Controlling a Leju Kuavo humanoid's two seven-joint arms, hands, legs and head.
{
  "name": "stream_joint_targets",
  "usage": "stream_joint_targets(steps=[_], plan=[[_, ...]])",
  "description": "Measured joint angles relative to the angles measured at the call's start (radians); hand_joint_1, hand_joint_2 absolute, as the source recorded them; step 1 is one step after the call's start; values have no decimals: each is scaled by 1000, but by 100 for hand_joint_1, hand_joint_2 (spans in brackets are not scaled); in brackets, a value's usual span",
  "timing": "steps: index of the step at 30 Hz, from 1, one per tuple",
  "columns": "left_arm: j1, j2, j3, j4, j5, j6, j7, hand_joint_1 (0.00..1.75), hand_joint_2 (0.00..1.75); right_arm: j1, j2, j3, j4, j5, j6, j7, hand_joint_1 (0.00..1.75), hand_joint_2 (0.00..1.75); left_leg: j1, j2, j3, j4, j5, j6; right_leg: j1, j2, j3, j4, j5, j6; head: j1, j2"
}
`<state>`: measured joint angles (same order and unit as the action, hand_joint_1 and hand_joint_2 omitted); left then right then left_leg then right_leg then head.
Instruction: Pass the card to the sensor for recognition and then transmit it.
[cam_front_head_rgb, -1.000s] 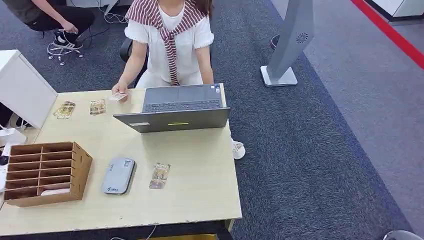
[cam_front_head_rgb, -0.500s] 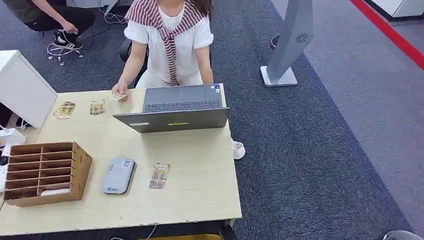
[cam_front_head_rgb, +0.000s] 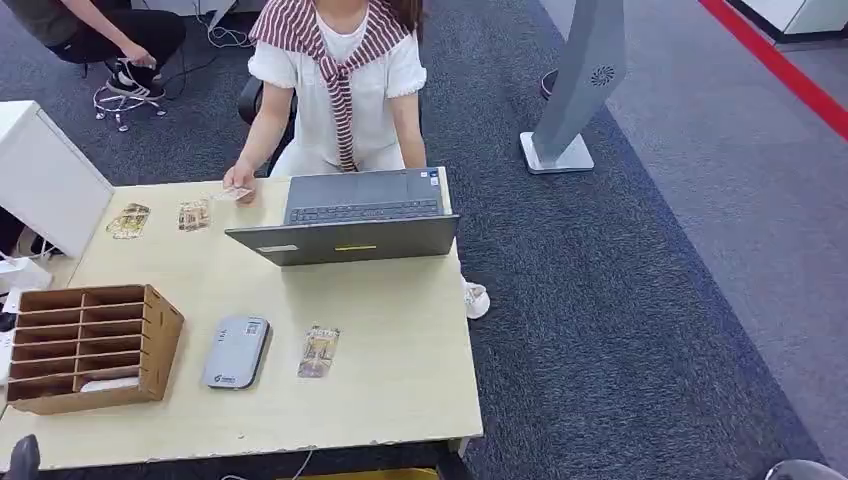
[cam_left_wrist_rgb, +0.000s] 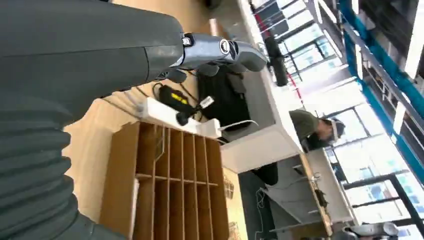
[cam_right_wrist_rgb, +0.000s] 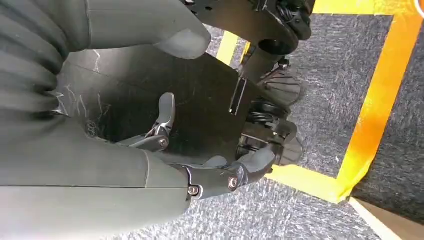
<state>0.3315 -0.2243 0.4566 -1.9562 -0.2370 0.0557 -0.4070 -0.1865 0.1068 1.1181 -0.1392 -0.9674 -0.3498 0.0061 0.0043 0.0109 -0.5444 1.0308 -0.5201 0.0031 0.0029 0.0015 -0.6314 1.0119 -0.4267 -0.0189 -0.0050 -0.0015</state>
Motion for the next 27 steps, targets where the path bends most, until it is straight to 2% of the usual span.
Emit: stream_joint_targets(steps=[11, 27], plan=[[-116, 132, -117, 31, -294, 106, 109, 0, 175, -14, 0, 54, 2, 7, 9, 10, 0, 175, 0, 2, 0, 0, 0, 0, 0, 2, 0, 0, 0, 0, 0, 0], [-340, 340, -270, 265, -663, 214, 275, 0, 175, -23, 0, 125, 3, 40, 25, 24, 0, 175, 0, 3, 1, 0, 0, 0, 0, 3, -1, 0, 2, 0, 0, 0]])
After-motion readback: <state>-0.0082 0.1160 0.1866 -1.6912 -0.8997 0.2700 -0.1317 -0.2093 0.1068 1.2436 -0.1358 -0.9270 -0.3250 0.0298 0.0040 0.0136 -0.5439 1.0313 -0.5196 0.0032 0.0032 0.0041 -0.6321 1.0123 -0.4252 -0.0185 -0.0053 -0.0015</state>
